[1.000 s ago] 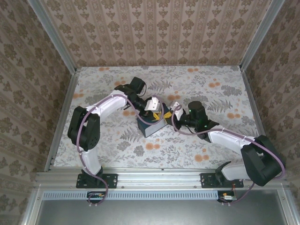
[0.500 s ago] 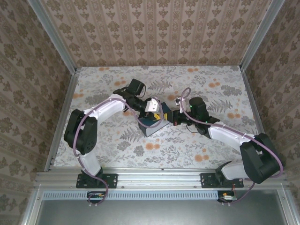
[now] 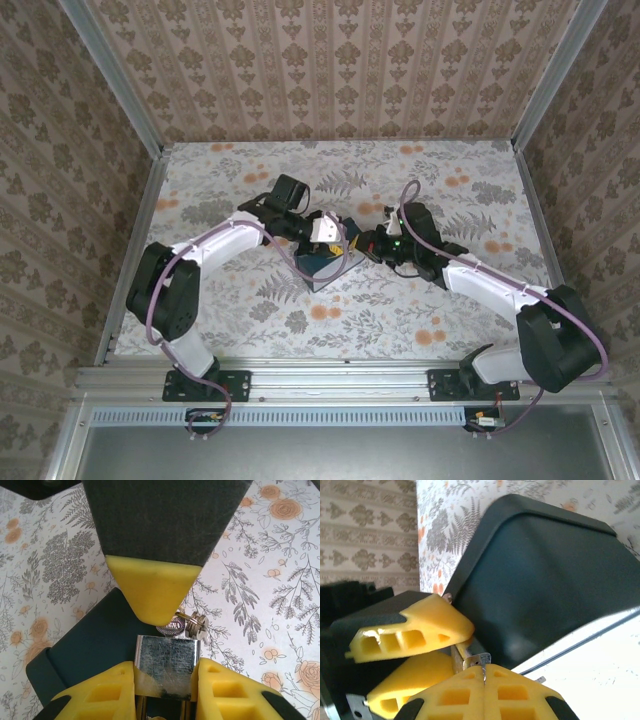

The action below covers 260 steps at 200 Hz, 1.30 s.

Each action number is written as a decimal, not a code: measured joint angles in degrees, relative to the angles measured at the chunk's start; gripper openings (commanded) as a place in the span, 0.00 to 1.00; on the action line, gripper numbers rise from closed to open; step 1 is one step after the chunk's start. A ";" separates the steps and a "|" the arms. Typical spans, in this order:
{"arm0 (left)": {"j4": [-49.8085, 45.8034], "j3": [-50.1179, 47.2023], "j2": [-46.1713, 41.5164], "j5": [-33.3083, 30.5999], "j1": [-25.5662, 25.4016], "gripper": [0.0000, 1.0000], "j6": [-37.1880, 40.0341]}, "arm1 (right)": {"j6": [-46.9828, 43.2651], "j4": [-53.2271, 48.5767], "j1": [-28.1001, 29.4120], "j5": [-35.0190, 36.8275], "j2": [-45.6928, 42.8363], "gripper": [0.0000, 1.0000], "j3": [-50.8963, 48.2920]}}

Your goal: Unlock the padlock with the key

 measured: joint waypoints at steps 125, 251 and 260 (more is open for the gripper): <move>0.39 -0.13 -0.48 -1.60 -0.50 0.13 -0.35 | 18.64 -16.41 -1.09 -0.70 3.65 0.18 9.51; -5.57 2.89 1.99 3.85 2.67 0.14 2.12 | -42.47 -11.37 -4.59 -4.63 -6.27 0.40 4.15; -6.64 3.50 2.36 4.31 2.93 0.14 2.45 | -49.33 -5.57 -3.15 -3.45 -9.46 0.39 -0.50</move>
